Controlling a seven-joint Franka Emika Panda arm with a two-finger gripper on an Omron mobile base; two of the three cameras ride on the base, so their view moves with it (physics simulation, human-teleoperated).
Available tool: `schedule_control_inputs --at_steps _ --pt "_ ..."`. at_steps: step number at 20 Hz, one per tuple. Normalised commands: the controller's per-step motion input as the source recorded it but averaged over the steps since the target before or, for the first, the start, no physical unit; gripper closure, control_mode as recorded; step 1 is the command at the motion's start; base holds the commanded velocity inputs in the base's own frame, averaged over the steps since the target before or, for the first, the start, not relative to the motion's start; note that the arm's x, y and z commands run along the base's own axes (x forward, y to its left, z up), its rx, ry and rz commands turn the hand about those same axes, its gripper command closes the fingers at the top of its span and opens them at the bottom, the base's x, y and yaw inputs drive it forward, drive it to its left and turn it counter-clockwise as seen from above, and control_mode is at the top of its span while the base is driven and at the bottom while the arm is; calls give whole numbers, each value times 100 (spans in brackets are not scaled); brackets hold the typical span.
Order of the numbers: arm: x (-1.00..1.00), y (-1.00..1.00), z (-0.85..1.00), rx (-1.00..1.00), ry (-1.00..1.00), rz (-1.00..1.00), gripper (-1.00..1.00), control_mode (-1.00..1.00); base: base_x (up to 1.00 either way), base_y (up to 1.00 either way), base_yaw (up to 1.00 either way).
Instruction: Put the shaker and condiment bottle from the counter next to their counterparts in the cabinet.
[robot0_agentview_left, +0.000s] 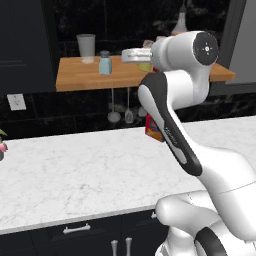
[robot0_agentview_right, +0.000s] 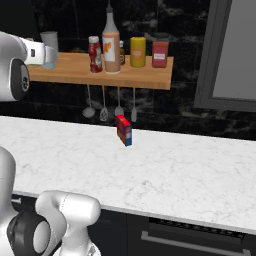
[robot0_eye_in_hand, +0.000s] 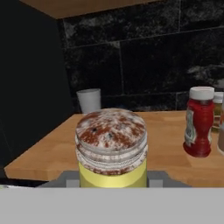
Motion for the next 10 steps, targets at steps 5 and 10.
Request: schedule_control_inputs --at_steps 5,10 --pt "13 -15 -7 -2 -4 0 100 -100 0 0 0" --pt "1 -2 -4 0 4 0 100 -100 0 0 0"
